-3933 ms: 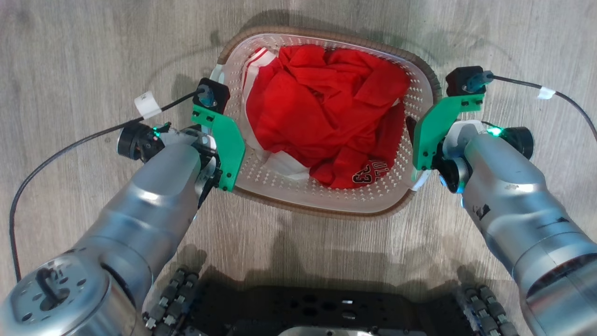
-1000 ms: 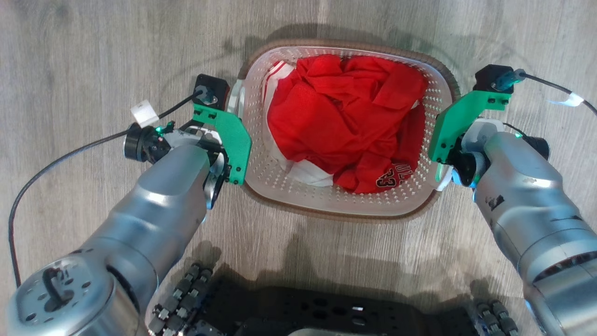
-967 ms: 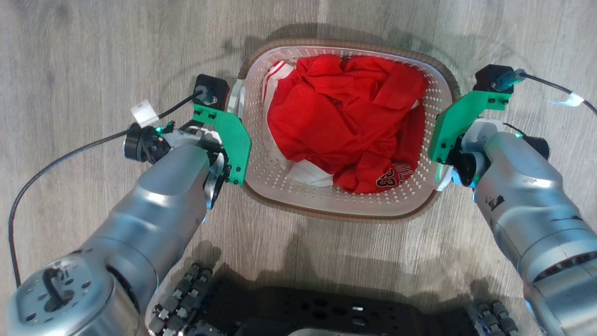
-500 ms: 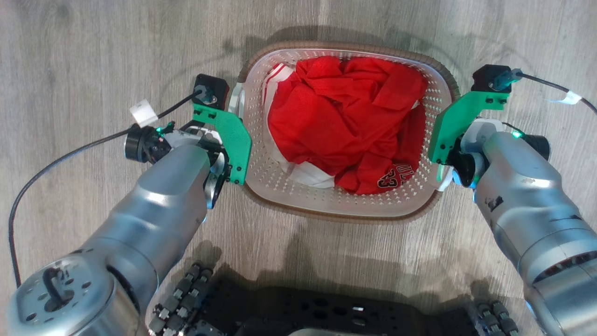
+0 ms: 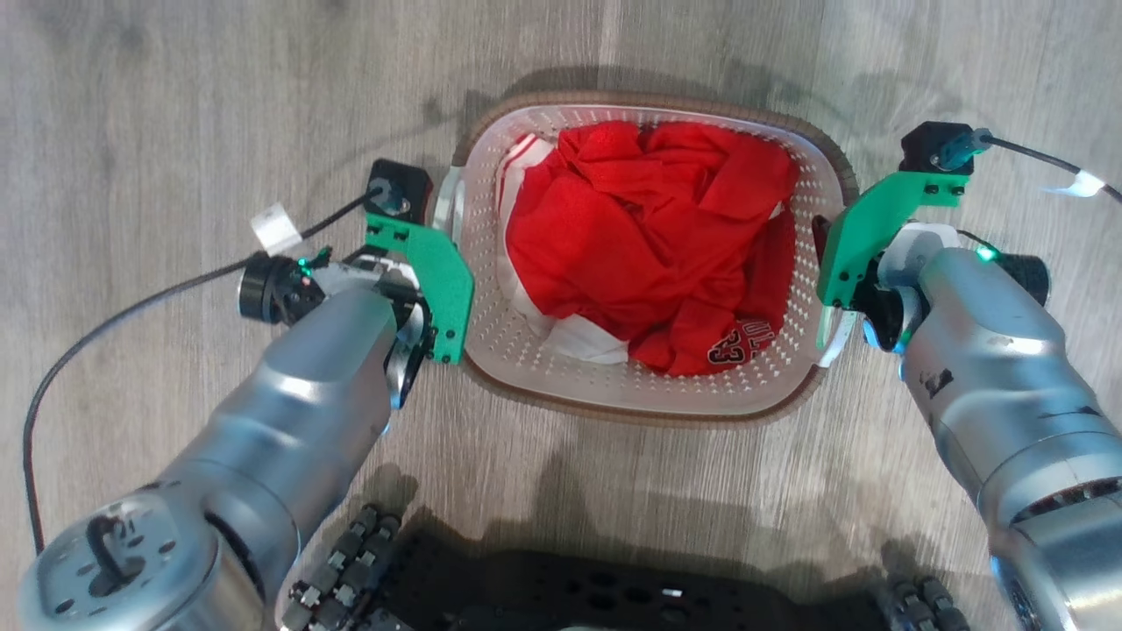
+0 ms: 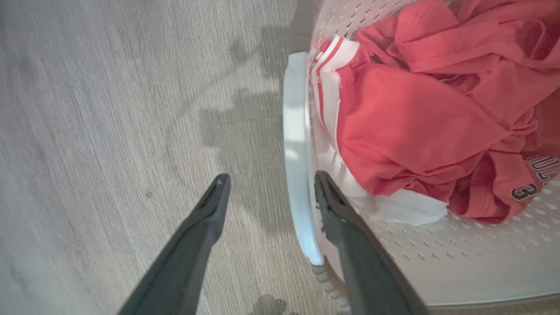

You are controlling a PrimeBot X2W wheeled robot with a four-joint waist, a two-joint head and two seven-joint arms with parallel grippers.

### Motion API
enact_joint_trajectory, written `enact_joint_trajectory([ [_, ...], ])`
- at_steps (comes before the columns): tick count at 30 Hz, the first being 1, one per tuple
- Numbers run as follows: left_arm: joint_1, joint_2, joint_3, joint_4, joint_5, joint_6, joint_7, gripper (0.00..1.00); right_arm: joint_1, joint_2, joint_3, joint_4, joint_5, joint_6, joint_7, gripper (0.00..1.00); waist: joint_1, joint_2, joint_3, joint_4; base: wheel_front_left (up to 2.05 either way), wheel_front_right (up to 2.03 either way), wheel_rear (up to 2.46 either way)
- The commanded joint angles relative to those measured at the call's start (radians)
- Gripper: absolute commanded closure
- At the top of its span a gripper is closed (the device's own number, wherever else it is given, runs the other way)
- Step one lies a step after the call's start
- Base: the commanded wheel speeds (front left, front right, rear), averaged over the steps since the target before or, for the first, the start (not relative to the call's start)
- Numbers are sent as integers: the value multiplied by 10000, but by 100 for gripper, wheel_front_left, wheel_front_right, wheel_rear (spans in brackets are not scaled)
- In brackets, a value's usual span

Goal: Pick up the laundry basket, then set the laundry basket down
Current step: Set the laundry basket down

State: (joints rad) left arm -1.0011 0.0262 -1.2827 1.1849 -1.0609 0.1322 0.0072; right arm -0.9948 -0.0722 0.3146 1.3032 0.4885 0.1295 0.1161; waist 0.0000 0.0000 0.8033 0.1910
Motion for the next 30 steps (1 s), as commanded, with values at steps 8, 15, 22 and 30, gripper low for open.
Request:
enact_joint_trajectory([
  [8, 692, 240, 45, 114, 113, 21, -236, 0, 1081, 220, -358, -125, -82, 12, 260, 0, 0, 0, -1195, -39, 0, 0, 0],
  [15, 1459, 240, 68, 273, 204, -116, -835, 0, 1924, 220, 174, -570, 976, 12, 91, 0, 0, 0, -2836, -235, 0, 0, 0],
  [22, 1760, 288, 483, 510, -15, -343, -2359, 0, 2539, 220, 723, -1621, 1981, 12, -933, 0, 0, 0, -4563, -537, 0, 0, 0],
  [30, 2054, 1517, 3590, -2923, 1407, 412, -2685, 0, 3163, 184, 288, -2921, 2225, 12, -3633, 0, 0, 0, -6586, -816, 0, 0, 0],
])
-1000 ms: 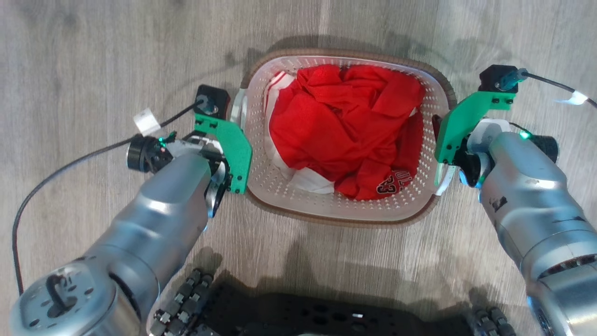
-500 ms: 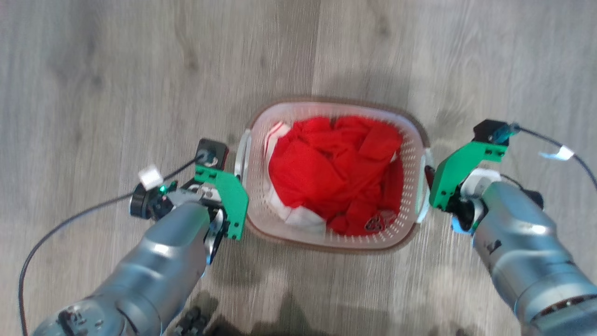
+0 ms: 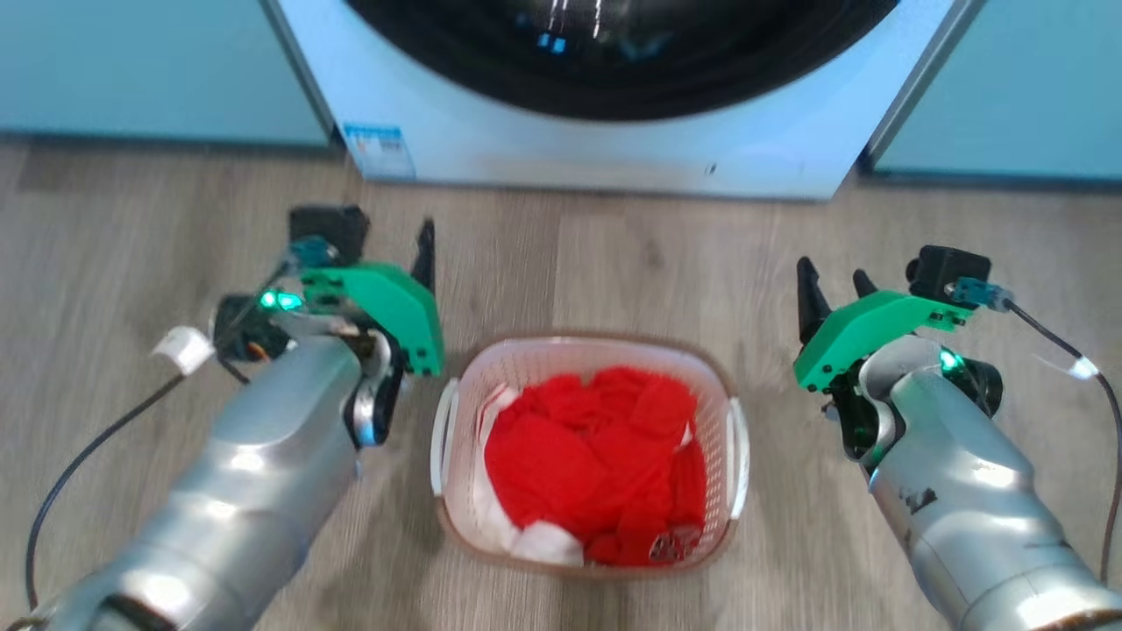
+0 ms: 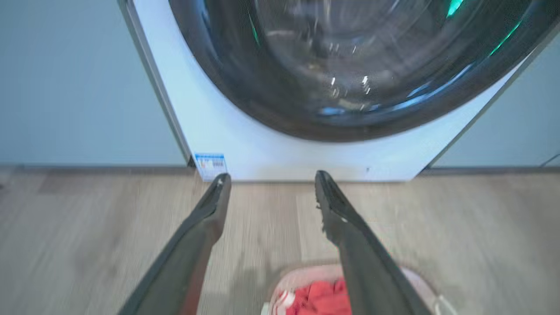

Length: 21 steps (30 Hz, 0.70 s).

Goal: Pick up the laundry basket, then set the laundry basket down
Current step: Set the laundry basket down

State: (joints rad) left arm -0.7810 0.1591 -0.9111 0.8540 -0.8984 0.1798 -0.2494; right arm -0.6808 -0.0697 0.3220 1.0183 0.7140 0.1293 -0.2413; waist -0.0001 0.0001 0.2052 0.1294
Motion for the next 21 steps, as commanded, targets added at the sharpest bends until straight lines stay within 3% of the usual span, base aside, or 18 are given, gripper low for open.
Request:
enact_joint_trajectory([
  [1, 192, 370, 456, -381, 259, 106, -120, 0, 123, 87, 76, -370, -136, 14, -137, 0, 1, -1, -750, -227, 0, 0, 0],
  [5, 1939, 721, 2501, -3330, 2167, 453, -122, 0, 936, -198, -1064, -2605, -998, 14, -197, 0, 1, -1, -1249, -302, 0, 0, 0],
  [11, 4434, 304, 4650, -6534, 4232, 413, -123, 0, 3302, 95, -2659, -6560, -2612, 14, -202, 0, 1, -1, -1876, -312, 0, 0, 0],
  [16, 6086, -342, 5832, -8130, 5357, -12, -123, 0, 5161, 186, -2486, -8868, -2949, 14, -203, 0, 1, -1, -2249, -288, 0, 0, 0],
  [21, 7319, -751, 6584, -8514, 6183, -535, -123, 0, 6551, 191, -2119, -10083, -2859, 14, -203, 0, 1, -1, -2404, -321, 0, 0, 0],
])
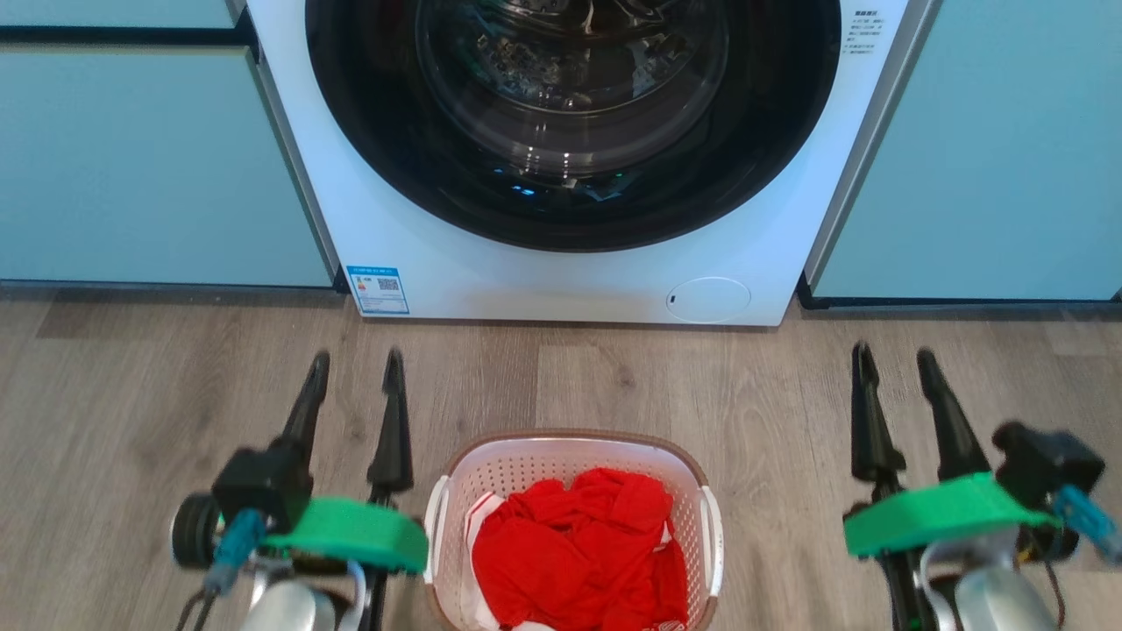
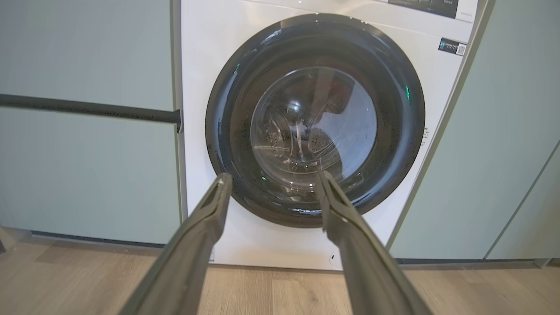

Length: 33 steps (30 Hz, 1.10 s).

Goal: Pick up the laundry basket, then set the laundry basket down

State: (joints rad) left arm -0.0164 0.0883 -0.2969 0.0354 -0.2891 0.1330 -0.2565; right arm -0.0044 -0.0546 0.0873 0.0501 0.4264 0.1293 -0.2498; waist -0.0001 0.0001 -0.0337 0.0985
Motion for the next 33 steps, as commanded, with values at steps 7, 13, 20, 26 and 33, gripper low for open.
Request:
enact_joint_trajectory([
  [7, 385, -335, 808, -36, 224, -1089, -52, 0, 871, 42, -206, -776, 252, 14, -119, 0, 1, -1, -93, -26, 0, 0, 0],
  [13, 374, -375, 1022, -243, 408, -1326, -53, 0, 1128, 42, -314, -919, 205, 14, -120, 0, 1, -1, -99, -40, 0, 0, 0],
  [20, 356, -378, 893, -504, 740, -1189, -53, 0, 1123, 42, -456, -935, 214, 14, -120, 0, 1, -1, -124, -79, 0, 0, 0],
  [26, 375, -379, 835, -661, 638, -1217, -53, 0, 1108, 43, -419, -917, 232, 14, -120, 0, 1, -1, -112, -124, 0, 0, 0],
  [33, 401, -380, 830, -723, 546, -1234, -53, 0, 1122, 43, -355, -884, 216, 14, -120, 0, 1, -1, -116, -128, 0, 0, 0],
])
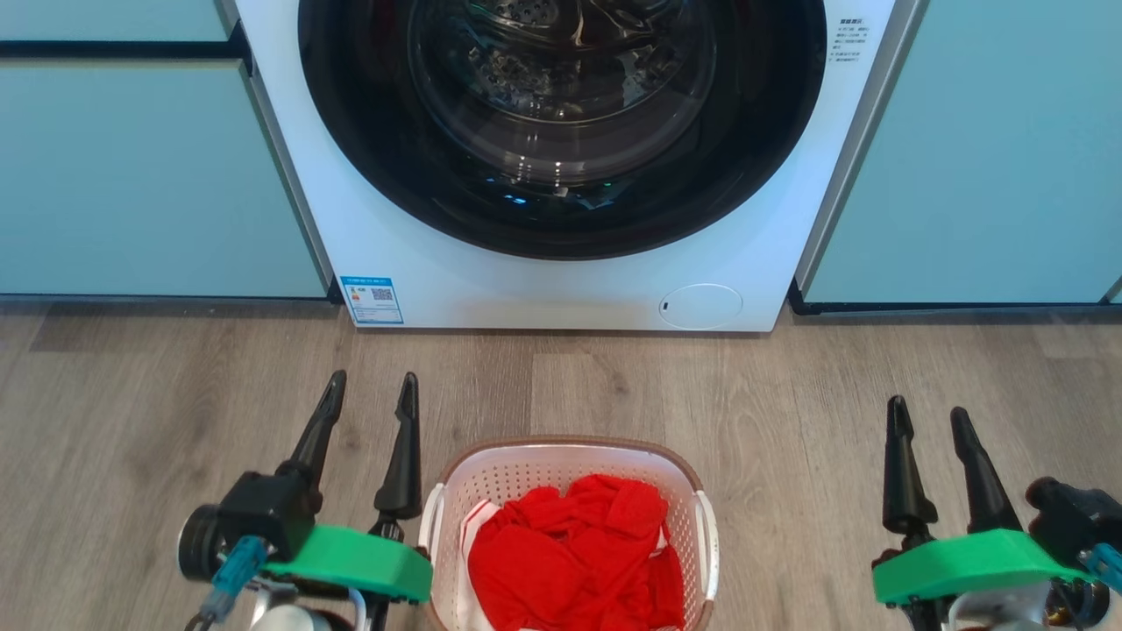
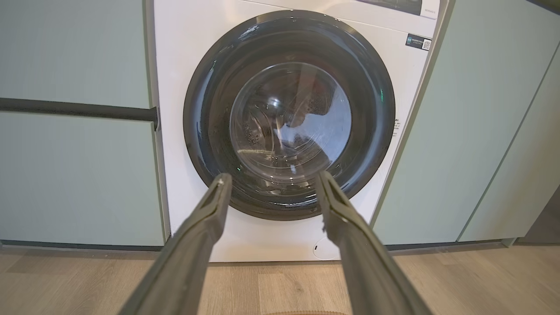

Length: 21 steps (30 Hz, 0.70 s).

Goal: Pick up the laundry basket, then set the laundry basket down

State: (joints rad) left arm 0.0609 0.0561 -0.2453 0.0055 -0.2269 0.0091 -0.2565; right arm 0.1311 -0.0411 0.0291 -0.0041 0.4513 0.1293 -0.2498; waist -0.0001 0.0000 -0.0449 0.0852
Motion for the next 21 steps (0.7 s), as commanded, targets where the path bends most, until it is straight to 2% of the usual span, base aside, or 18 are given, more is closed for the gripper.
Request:
enact_joint_trajectory([
  [1, -371, -58, 315, -431, -92, 6, -53, 0, -225, -91, 228, -332, -37, 14, -120, 0, 1, 0, -8, 10, 0, 0, 0],
  [13, -340, -58, 333, -375, -570, -37, -53, 0, -207, -91, 233, -215, 15, 14, -120, 0, 1, 0, -28, 69, 0, 0, 0],
  [14, 4, 0, 2, -24, -547, -16, 0, 100, 0, 0, 10, 76, 4, 0, 0, 100, 1, 0, -30, 69, 0, 0, 0],
  [18, 287, 10, -32, 632, -606, -4, 7, 100, 61, 13, 56, 777, 30, 0, 37, 100, 1, 0, -27, 68, 0, 0, 0],
  [21, 270, 26, 15, 625, -909, -18, 55, 100, 23, -3, 48, 796, 292, 0, 93, 100, 1, 0, -16, 48, 0, 0, 0],
])
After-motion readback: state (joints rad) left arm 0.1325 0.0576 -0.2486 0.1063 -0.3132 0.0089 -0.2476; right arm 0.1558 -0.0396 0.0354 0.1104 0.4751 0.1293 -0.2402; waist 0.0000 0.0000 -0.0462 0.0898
